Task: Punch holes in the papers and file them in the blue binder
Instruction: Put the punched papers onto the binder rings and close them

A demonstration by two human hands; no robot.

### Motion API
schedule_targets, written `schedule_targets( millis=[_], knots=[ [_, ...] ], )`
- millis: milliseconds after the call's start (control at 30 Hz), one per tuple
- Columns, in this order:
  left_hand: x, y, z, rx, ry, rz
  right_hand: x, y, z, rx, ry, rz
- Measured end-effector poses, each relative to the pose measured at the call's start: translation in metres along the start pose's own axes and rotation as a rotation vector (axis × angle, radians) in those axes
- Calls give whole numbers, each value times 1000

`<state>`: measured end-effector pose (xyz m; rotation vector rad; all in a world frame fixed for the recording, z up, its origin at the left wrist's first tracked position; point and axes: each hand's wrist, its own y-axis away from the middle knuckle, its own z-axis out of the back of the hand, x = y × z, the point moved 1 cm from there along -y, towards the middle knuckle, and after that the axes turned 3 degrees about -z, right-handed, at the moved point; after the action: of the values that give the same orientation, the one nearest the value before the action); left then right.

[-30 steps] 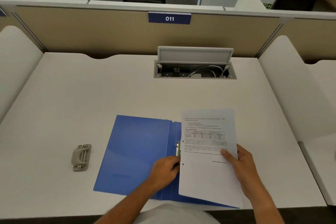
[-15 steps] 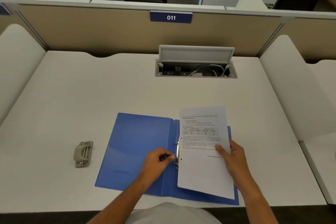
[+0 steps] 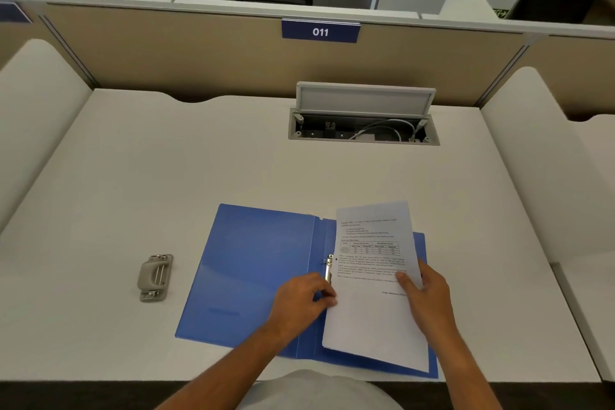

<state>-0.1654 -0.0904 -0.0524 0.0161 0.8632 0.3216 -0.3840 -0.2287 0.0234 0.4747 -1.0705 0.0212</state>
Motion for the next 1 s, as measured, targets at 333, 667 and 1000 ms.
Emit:
schedule_targets(
  millis=[333,667,1000],
  knots=[
    [6,-6,4,43,-14,12,-6,-1,-1,11,-20,-25],
    [4,-5,0,51,-50,1,-13,-10,5,-16,20,-45],
    [5,-8,7,30,-30,-8,-21,-7,6,-287,330,69]
  ],
)
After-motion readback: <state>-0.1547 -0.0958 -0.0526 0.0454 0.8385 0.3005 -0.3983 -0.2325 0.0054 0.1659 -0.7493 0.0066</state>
